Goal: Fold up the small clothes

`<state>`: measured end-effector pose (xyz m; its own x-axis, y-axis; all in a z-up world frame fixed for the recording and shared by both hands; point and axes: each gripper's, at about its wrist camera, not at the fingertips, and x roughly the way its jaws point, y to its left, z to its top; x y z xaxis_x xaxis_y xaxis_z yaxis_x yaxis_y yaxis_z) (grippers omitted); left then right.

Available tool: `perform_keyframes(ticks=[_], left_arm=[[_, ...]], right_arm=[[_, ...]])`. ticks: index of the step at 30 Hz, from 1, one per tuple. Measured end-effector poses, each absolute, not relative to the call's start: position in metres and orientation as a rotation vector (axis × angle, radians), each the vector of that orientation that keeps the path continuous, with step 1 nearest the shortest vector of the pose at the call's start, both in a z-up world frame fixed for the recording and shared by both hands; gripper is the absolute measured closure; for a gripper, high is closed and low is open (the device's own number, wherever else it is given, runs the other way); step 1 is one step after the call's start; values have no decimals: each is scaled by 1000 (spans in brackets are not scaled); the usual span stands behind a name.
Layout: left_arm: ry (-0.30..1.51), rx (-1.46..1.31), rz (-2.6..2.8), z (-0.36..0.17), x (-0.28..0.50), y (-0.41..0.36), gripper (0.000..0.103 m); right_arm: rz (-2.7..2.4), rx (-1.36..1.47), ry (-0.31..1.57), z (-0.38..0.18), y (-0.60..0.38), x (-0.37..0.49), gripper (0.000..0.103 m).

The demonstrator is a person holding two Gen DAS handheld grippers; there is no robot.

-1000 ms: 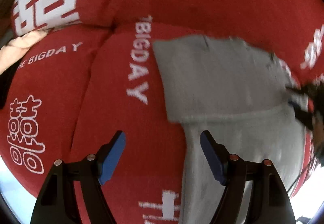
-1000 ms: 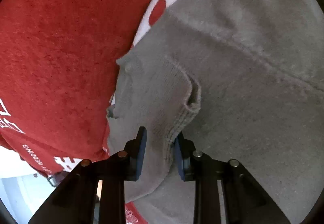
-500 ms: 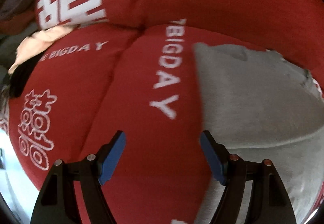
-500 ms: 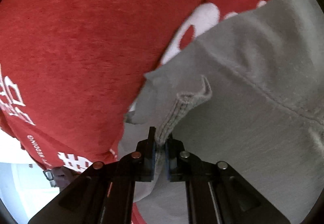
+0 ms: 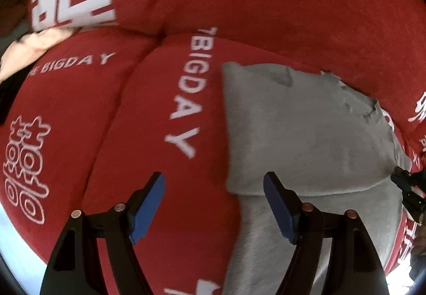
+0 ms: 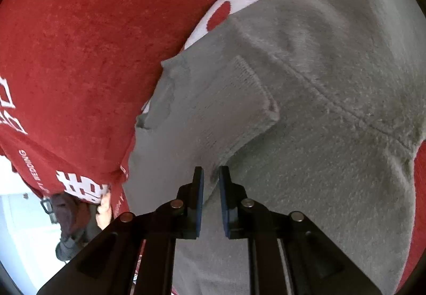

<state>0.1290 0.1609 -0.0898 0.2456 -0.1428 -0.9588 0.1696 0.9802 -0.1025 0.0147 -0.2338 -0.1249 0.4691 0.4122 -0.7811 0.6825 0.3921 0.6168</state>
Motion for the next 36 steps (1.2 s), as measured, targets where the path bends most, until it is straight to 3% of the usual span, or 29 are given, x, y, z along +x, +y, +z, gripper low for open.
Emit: perform_keyframes(ticks=[12, 14, 17, 23, 29, 31, 32, 36], left_arm=[[1382, 99, -270, -83, 97, 134, 27], [1397, 100, -284, -82, 92, 127, 27], [1409, 128, -305, -80, 87, 110, 27], [1409, 159, -368, -74, 76, 67, 27], [1417, 176, -409, -74, 67, 27, 27], [1427, 183, -423, -75, 62, 18, 27], [1427, 188, -427, -75, 60, 15, 27], [1452, 204, -419, -82, 55, 8, 27]], right_arm=[[-363, 1242, 1213, -126, -247, -17, 90], [-353, 1201, 1238, -121, -246, -24, 83], [-362, 1181, 1247, -112, -248, -42, 52], [-340, 1232, 1194, -105, -259, -61, 51], [-311, 1350, 1059, -131, -275, -20, 51], [-308, 1386, 1050, -143, -279, -10, 77], [-309, 1379, 1062, -144, -280, -8, 95], [-331, 1291, 1119, -142, -281, -13, 95]])
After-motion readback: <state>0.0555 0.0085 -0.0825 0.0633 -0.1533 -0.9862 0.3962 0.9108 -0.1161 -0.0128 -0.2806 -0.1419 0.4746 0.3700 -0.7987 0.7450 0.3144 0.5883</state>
